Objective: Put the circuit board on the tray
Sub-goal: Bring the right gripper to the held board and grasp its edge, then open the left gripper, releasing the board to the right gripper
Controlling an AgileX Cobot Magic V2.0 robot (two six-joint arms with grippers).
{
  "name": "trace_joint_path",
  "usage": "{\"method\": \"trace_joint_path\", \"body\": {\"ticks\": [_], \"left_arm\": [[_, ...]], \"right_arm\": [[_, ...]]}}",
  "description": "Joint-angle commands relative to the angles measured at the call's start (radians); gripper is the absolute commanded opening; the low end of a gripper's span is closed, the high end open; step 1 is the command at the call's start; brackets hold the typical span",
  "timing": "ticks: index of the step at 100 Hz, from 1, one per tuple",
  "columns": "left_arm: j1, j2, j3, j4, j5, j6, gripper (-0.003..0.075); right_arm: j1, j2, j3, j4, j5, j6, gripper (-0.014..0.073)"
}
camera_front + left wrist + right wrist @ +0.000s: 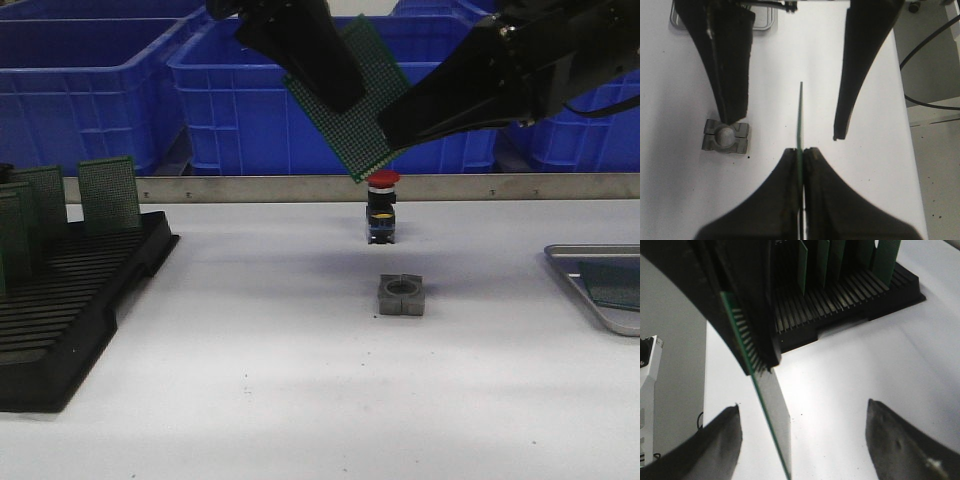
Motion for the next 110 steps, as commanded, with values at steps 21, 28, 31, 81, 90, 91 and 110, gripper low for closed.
{"method": "trace_joint_path", "body": {"ticks": [21,28,31,81,90,91,110], "left_arm": [[-0.006,-0.058,-0.024,-0.052,0.037,-0.01,-0.0018],[-0.006,-0.058,-0.024,-0.052,0.037,-0.01,-0.0018],[-0.006,-0.058,-0.024,-0.052,0.037,-0.01,-0.0018],[-0.006,-0.058,-0.024,-0.052,0.037,-0.01,0.0462],[-0.006,-0.058,-0.024,-0.052,0.037,-0.01,0.0535],[-0.006,-0.058,-0.024,-0.052,0.037,-0.01,0.0536],[-0.006,-0.058,-0.024,-0.052,0.037,-0.01,0.0536]], "right_arm": [[0.029,-0.037,-0.027,0.058,0.05,-0.015,0.0187],[0.029,-0.037,-0.027,0.058,0.046,-0.015,0.0092],[0.029,-0.037,-0.027,0.058,0.046,-0.015,0.0055],[0.028,-0.037,-0.027,0.058,0.028,-0.015,-0.0065],[0.017,-0.038,-0.027,0.047,0.027,-0.015,-0.0065],[0.016,-0.039,-0.027,0.044,0.027,-0.015,-0.0065],[-0.046,-0.074,-0.027,-0.044,0.028,0.037,-0.0065]]}}
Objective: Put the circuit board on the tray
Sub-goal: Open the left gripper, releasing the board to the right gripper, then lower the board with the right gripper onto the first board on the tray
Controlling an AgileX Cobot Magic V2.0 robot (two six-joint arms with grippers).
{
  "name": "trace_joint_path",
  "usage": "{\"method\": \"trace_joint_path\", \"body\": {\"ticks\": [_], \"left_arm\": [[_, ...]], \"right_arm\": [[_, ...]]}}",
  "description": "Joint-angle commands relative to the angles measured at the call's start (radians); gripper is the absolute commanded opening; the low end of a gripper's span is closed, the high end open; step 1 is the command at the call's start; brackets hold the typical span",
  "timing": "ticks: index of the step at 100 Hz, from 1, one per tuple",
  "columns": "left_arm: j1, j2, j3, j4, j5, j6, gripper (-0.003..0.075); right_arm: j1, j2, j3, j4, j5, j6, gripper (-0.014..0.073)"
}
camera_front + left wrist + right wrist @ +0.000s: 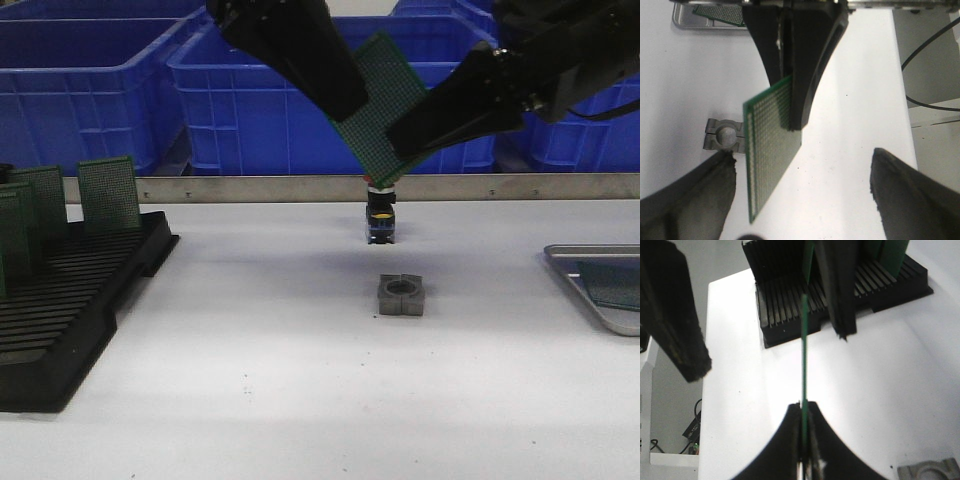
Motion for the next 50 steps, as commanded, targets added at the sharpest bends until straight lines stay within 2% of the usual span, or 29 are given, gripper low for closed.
{"method": "trace_joint_path", "body": {"ticks": [1,31,50], "left_arm": [[-0.006,-0.058,-0.024,-0.055,0.043,-0.004,0.0536],[-0.006,-0.058,-0.024,-0.055,0.043,-0.004,0.0536],[-0.006,-0.058,-0.024,-0.055,0.043,-0.004,0.0536]], "right_arm": [[-0.038,-0.07,-0.027,0.006,0.039,0.029,-0.0065],[-0.247,-0.134,-0.027,-0.069,0.042,0.153,-0.0067],[-0.403,-0.096,-0.025,-0.072,-0.006,0.376,-0.0067]]}}
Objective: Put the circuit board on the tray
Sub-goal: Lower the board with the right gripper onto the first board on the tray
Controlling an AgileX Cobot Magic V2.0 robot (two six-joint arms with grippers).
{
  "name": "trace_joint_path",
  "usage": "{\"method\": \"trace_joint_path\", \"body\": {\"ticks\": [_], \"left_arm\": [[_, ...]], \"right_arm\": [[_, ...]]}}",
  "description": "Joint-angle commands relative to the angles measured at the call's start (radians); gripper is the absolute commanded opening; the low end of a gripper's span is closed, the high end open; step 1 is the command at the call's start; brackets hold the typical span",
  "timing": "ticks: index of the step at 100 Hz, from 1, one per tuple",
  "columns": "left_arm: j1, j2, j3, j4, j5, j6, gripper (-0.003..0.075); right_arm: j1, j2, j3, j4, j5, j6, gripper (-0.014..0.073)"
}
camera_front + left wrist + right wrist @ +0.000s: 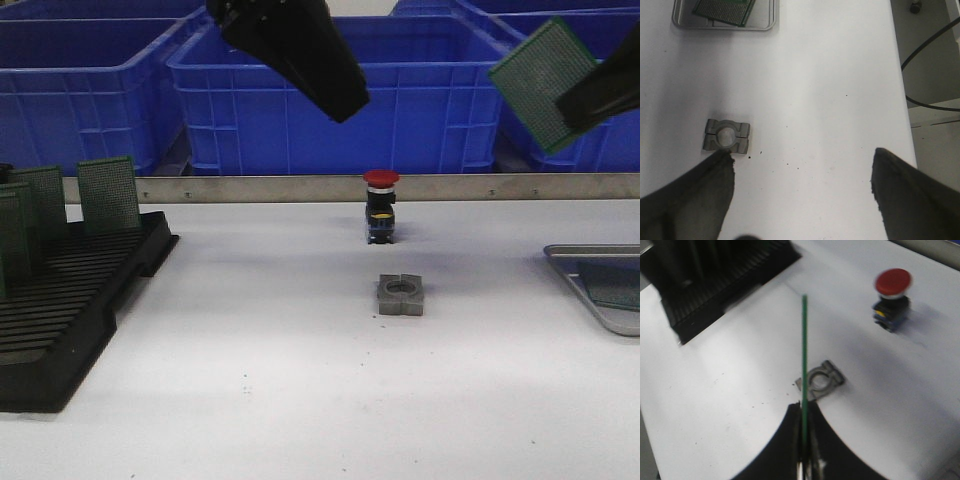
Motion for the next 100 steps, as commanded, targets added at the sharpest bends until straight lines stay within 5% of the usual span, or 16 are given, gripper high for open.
{"method": "trace_joint_path", "body": {"ticks": [1,22,71,100], "left_arm": [[-0.006,-0.058,-0.024,-0.055,0.043,-0.004,0.0536],[-0.006,-0.058,-0.024,-0.055,0.043,-0.004,0.0536],[-0.006,-0.058,-0.024,-0.055,0.043,-0.004,0.0536],[-0.006,-0.058,-0.024,-0.055,0.043,-0.004,0.0536]], "right_arm": [[-0.069,-0.012,-0.025,0.046,0.006,0.13,-0.0067],[-0.17,0.093,-0.025,0.045,-0.023,0.376,-0.0067],[-0.187,0.31,-0.025,0.045,-0.077,0.445,-0.0056],[-0.187,0.314,-0.025,0.042,-0.113,0.459,0.0169]]}}
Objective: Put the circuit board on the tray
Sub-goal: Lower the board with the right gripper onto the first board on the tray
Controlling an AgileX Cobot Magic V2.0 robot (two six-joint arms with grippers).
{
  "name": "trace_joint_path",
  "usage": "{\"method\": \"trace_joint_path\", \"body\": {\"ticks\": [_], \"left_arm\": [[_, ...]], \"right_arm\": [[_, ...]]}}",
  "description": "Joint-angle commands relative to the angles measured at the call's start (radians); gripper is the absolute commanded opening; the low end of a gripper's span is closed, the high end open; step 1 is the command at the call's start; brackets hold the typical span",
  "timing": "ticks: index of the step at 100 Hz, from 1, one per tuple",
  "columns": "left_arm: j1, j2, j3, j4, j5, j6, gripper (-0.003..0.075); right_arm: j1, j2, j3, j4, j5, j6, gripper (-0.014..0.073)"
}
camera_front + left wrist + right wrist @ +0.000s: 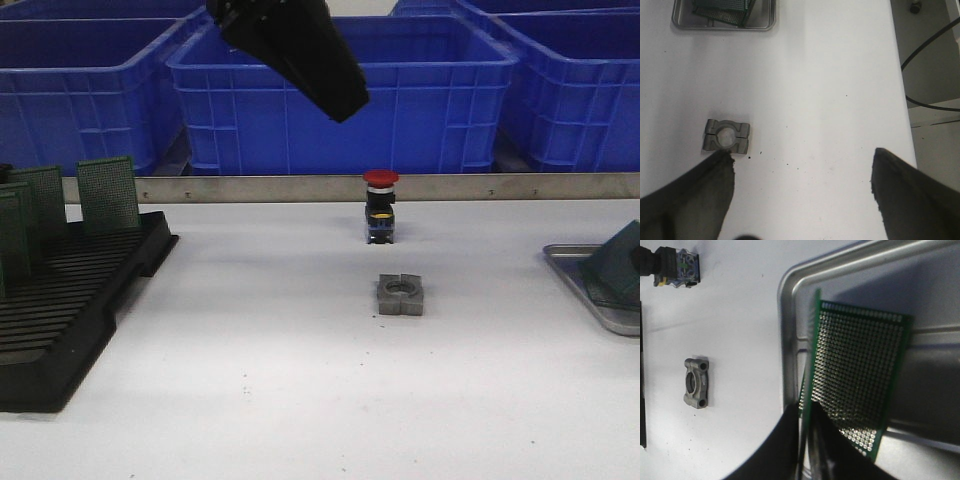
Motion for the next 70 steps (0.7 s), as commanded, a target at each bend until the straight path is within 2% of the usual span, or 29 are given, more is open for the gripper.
{"method": "trace_joint_path", "body": {"ticks": [1,43,70], "left_arm": [[-0.006,-0.058,-0.024,-0.055,0.043,-0.004,0.0536],[-0.006,-0.058,-0.024,-0.055,0.043,-0.004,0.0536],[-0.006,-0.058,-0.024,-0.055,0.043,-0.004,0.0536]], "right_arm": [[-0.008,-0.046,-0.025,0.042,0.033,0.0,0.0175],[-0.008,-0.048,-0.025,0.042,0.021,0.008,0.0516],[-0.008,-0.067,-0.025,0.042,0.018,0.008,0.0535]]}}
